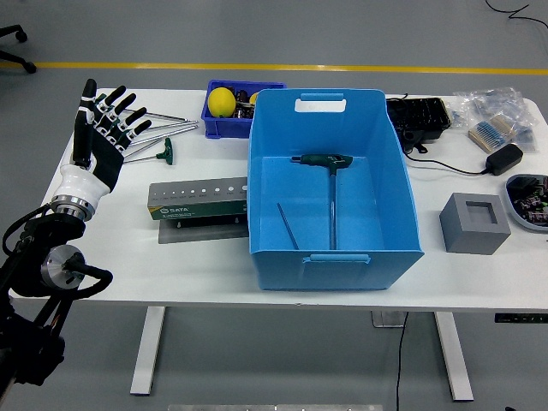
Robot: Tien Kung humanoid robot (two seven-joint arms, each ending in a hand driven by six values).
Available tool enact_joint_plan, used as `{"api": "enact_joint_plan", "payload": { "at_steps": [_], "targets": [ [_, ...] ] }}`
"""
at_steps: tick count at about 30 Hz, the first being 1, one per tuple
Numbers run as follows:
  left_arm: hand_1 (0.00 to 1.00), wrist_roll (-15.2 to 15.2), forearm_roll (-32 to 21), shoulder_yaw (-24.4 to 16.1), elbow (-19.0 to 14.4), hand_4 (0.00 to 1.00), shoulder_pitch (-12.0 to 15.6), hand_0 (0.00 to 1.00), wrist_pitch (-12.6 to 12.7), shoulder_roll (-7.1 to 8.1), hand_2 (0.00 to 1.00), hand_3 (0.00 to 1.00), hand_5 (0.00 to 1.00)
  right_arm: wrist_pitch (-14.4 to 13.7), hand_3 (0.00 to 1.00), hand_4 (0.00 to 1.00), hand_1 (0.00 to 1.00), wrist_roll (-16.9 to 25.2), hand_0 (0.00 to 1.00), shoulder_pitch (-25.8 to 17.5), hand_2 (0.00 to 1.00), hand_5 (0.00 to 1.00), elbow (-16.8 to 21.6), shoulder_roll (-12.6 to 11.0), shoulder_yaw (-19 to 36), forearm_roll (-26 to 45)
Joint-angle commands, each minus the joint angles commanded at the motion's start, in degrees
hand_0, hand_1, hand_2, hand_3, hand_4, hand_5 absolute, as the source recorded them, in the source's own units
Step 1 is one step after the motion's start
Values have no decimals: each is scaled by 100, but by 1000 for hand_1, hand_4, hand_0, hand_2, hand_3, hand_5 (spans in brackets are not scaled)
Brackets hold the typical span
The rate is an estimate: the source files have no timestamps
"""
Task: Lift tool from toolbox,place it in box,lift tool from toolbox,place it in box
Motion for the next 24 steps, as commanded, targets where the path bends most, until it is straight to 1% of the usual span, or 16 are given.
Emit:
{"api": "enact_joint_plan", "payload": {
  "at_steps": [5,9,13,19,24],
  "targets": [
    [733,48,192,-239,-100,927,243,696,-27,-121,799,753,808,-3,601,832,693,11,698,-4,737,724,6,5,-14,30],
    [723,174,447,-361,-166,928,367,697,-109,-154,789,750,813,-1,602,832,693,11,697,2,737,723,13,8,-17,24],
    [723,223,649,-433,-202,928,443,697,-136,-187,789,750,813,3,602,832,693,8,697,22,737,723,16,4,-25,20],
    [726,238,706,-551,-175,930,539,696,-134,-245,789,748,819,12,600,831,693,17,696,43,738,723,17,-7,-68,70],
    [726,260,778,-596,-153,930,573,697,-131,-243,791,747,824,16,603,831,691,9,697,49,737,722,17,-10,-64,60]
  ]
}}
